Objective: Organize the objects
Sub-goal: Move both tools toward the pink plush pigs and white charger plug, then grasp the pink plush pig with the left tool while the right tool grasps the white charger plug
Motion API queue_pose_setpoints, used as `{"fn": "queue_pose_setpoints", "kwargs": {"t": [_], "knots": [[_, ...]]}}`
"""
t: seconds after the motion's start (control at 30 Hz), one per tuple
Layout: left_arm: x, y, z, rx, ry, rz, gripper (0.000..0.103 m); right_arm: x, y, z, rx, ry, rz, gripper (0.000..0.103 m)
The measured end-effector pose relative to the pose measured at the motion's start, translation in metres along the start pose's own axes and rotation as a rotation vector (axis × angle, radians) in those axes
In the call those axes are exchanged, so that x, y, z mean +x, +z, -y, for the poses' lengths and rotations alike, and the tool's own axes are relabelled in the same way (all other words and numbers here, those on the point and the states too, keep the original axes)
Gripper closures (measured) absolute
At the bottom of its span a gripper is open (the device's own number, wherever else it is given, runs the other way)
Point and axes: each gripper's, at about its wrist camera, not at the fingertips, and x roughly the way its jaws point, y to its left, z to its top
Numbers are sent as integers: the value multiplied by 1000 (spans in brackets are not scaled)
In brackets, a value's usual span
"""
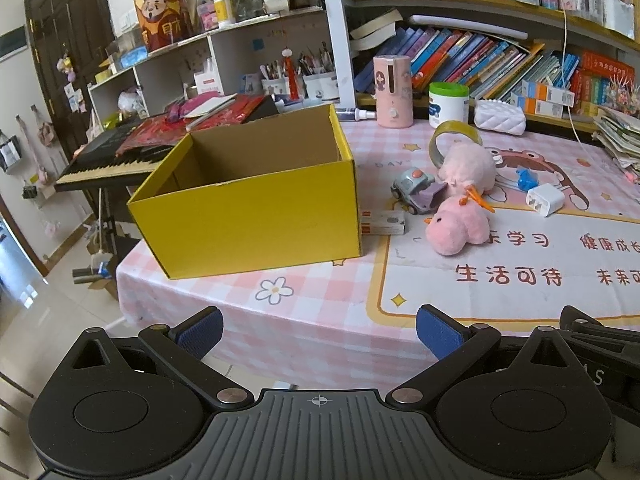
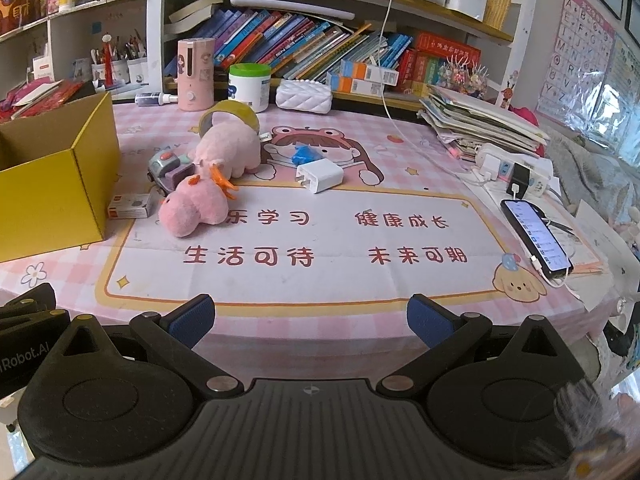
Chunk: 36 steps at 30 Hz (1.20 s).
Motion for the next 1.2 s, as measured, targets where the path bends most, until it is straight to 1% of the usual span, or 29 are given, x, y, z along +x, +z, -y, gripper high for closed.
{"fn": "queue_pose_setpoints", "kwargs": {"t": [0.47,0.7,1.03,1.2], "knots": [[31,18,23,-20,10,-48,0,37,22,8,-35,20,-37,0],[48,32,41,-17,1,-61,0,65,40,17,-50,44,-59,0],[67,52,76,-30,-18,-84,0,101,64,42,-68,70,-79,0],[75,59,94,-34,-21,-91,0,121,77,59,-83,110,-74,0]]}}
